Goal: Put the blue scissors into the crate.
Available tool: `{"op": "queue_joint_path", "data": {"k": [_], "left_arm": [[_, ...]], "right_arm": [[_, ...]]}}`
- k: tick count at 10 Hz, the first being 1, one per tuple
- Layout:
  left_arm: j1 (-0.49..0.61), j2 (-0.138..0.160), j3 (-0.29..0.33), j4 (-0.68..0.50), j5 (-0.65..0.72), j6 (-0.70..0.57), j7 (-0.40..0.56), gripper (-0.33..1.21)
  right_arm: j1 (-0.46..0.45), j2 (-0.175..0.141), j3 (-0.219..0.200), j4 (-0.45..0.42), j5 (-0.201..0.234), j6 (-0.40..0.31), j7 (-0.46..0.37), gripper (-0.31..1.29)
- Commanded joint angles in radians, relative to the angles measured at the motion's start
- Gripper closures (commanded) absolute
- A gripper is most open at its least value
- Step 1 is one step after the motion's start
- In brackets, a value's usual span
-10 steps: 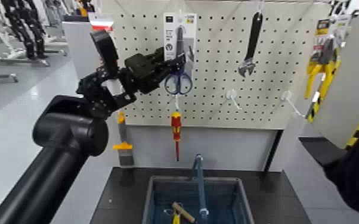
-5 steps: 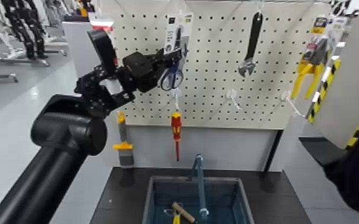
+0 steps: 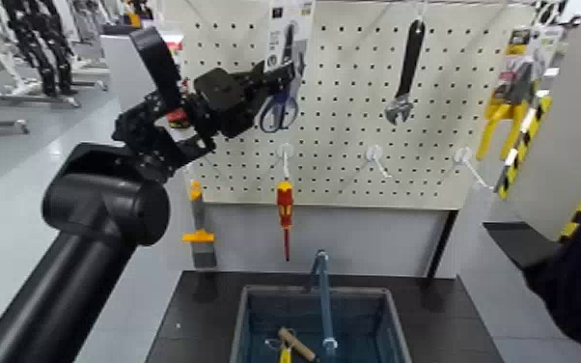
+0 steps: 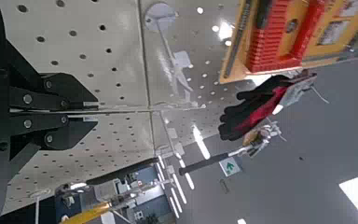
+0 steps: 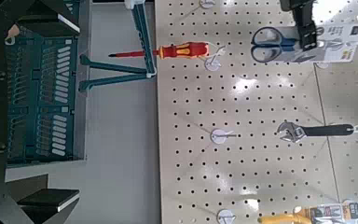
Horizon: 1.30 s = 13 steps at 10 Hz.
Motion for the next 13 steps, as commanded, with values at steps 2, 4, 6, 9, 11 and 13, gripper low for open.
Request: {"op": "queue_joint_path", "data": {"k": [2,4,6,9,11,13], "left_arm": [[0.096,0.009,0.032,-0.263,0.043,0.080,0.003,1.18],[0.125,0.005,-0.002,-0.277,0.124,0.110,-0.003,1.18],[0.187,0.017,-0.032,-0.262,0.206,0.186,-0.008,1.18],[0.312,0.032,-0.002,-0.243,0.252,0.281,0.006,1.18],[0.372,0.037,0.017,-0.217,0.252,0.325,0.005,1.18],[0.404,0.037,0.020,-0.143,0.246,0.344,-0.015,1.18]], "right_arm": [[0.003,0.003,-0.006,0.000,0.000,-0.002,0.000,0.08],[0.002,0.000,-0.003,0.000,0.000,-0.002,0.000,0.09],[0.002,0.000,-0.003,0.000,0.000,-0.002,0.000,0.08],[0.003,0.002,-0.003,0.002,0.000,0.000,0.000,0.08],[0.002,0.002,0.000,0.005,0.000,0.000,0.000,0.08],[0.002,0.002,0.000,0.005,0.000,-0.002,0.000,0.09]]}}
